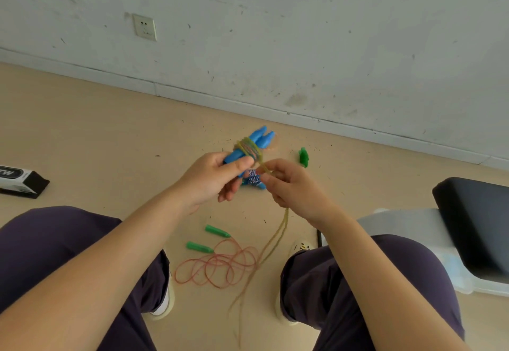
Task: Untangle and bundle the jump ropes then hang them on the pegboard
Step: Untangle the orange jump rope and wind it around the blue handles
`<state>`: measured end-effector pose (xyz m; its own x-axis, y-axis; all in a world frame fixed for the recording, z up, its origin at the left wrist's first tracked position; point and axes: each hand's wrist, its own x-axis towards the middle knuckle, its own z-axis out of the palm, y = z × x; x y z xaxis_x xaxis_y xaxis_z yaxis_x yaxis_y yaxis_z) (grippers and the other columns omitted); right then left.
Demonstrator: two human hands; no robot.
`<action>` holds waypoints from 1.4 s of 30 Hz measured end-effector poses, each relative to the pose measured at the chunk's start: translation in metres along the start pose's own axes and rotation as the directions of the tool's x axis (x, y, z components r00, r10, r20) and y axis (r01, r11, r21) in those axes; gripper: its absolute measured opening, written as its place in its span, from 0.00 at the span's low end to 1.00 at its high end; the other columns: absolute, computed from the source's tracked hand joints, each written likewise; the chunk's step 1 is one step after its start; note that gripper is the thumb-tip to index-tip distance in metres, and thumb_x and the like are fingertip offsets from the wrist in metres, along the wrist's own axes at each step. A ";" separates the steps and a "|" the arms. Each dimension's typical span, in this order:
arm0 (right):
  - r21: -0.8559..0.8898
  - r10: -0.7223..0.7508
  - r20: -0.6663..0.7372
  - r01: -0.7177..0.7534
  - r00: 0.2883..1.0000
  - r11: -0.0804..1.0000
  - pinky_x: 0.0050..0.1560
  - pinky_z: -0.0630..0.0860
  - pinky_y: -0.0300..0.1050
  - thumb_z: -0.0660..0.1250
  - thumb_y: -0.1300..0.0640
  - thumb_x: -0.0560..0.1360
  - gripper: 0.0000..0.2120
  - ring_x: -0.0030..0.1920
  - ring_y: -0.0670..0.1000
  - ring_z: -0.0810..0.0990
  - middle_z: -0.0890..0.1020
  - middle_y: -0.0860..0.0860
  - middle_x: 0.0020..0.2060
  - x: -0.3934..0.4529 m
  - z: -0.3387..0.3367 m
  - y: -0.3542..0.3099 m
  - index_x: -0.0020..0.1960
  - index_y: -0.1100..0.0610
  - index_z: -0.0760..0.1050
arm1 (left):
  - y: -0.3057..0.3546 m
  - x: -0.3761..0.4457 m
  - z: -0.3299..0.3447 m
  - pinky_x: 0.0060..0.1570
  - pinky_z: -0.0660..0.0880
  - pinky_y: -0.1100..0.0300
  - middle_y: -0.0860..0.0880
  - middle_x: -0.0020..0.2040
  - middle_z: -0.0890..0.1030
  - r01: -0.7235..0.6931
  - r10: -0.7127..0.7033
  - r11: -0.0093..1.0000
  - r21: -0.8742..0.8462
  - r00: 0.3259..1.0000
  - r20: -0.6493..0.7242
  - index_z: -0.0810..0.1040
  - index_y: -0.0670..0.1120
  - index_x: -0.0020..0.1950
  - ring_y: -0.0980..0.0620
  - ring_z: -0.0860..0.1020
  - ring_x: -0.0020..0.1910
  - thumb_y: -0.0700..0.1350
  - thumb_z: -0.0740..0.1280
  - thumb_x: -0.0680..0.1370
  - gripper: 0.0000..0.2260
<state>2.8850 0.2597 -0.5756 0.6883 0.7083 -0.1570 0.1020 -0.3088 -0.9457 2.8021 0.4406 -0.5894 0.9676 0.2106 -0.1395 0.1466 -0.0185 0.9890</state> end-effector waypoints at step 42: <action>0.252 -0.196 0.137 0.157 0.971 0.955 0.31 0.62 0.39 0.71 0.54 0.75 0.09 0.31 0.45 0.67 0.79 0.51 0.40 -0.003 0.002 -0.012 0.54 0.48 0.77 | 0.013 -0.010 -0.005 0.25 0.68 0.63 0.48 0.31 0.76 0.044 -0.037 0.999 -0.016 0.954 0.297 0.78 0.48 0.39 0.52 0.72 0.26 0.56 0.69 0.77 0.13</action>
<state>2.8805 0.2624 -0.5642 0.5499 0.8352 -0.0063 0.0242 -0.0235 -0.9994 2.7931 0.4432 -0.5747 0.9789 -0.0891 -0.1841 0.1853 0.0059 0.9827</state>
